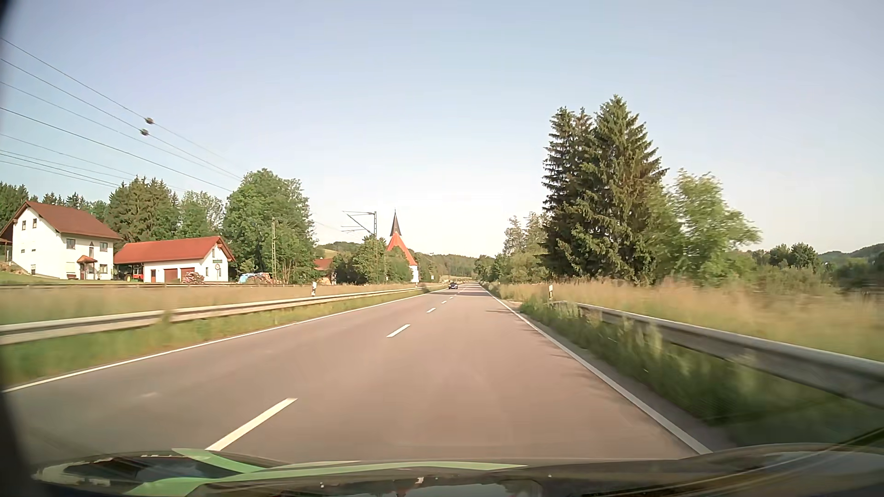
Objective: Follow the waypoints while adhering to traffic rules and regulations
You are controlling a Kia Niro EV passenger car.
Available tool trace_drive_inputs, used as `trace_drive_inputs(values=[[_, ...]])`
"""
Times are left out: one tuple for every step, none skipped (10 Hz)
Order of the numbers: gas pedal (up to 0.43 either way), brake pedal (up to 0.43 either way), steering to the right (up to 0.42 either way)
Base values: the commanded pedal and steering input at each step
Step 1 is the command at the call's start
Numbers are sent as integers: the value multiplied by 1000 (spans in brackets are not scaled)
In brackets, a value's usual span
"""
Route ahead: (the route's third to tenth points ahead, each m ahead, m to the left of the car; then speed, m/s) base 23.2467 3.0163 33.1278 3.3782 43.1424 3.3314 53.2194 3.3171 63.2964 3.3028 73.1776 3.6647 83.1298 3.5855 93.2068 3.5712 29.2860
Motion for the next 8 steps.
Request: trace_drive_inputs(values=[[157,0,-6],[157,0,-6],[169,0,-6],[197,0,-6],[209,0,-5],[220,0,-4],[220,0,-4],[220,0,-4]])
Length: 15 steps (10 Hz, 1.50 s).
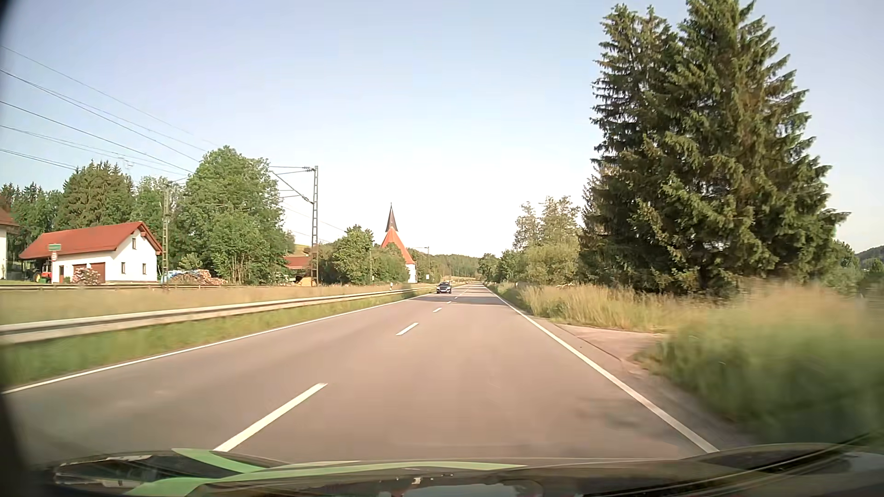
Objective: Follow the waypoints while adhering to traffic rules and regulations
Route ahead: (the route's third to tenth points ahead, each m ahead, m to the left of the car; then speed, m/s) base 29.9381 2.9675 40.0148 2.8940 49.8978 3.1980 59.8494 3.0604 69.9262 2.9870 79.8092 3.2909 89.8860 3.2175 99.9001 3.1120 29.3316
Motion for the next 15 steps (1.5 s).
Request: trace_drive_inputs(values=[[220,0,-4],[220,0,-4],[220,0,-4],[220,0,-3],[220,0,-3],[220,0,-3],[220,0,-2],[220,0,-2],[220,0,-2],[220,0,-2],[220,0,-2],[220,0,-2],[220,0,-2],[220,0,-1],[220,0,-1]])
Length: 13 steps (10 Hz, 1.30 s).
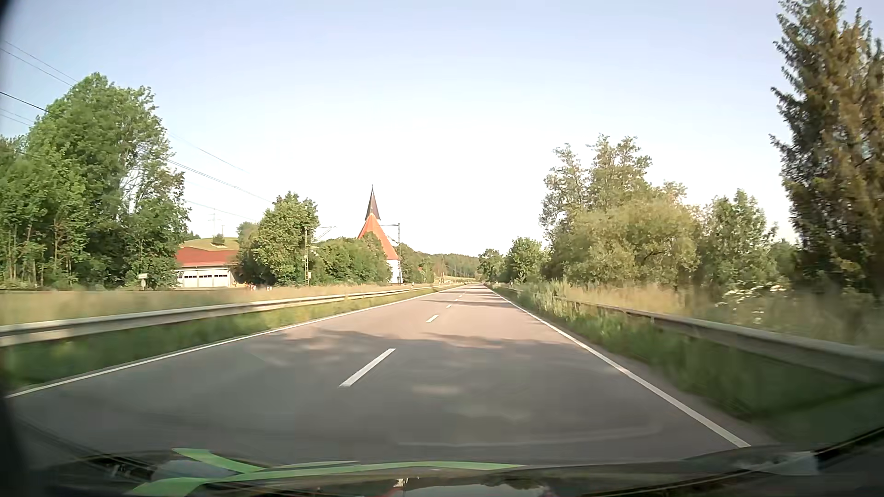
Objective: Follow the waypoints while adhering to traffic rules and regulations
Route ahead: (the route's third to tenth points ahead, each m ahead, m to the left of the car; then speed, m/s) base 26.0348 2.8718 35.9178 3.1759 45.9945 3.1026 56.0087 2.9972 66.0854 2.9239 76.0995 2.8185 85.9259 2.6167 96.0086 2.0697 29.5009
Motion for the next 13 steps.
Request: trace_drive_inputs(values=[[220,0,-1],[220,0,0],[220,0,0],[220,0,0],[220,0,0],[209,0,0],[197,0,0],[189,0,0],[189,0,0],[189,0,-1],[197,0,-1],[220,0,-1],[228,0,-3]])
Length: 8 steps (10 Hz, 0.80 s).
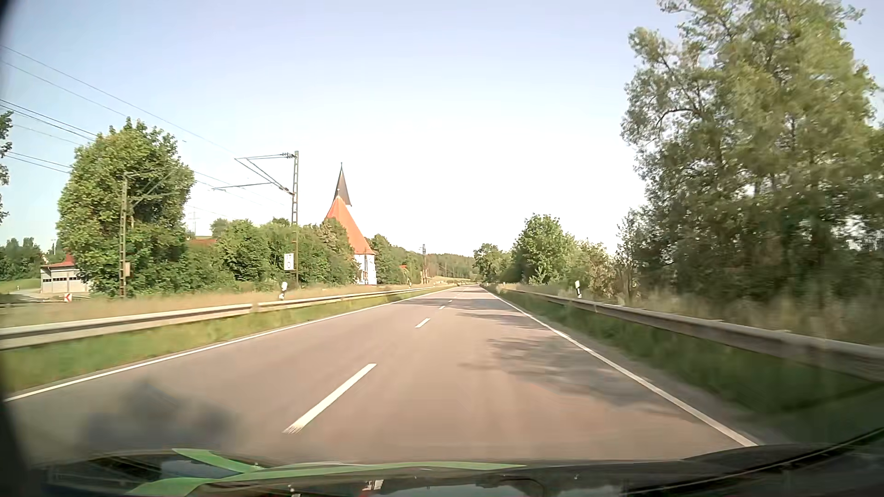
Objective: Follow the waypoints while adhering to traffic rules and regulations
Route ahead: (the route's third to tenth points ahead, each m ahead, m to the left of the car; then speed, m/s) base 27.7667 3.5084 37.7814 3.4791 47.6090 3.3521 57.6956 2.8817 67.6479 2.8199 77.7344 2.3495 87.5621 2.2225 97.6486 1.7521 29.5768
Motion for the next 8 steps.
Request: trace_drive_inputs(values=[[228,0,-3],[228,0,-3],[228,0,-3],[228,0,-3],[228,0,-3],[228,0,-3],[220,0,-3],[169,0,-3]])
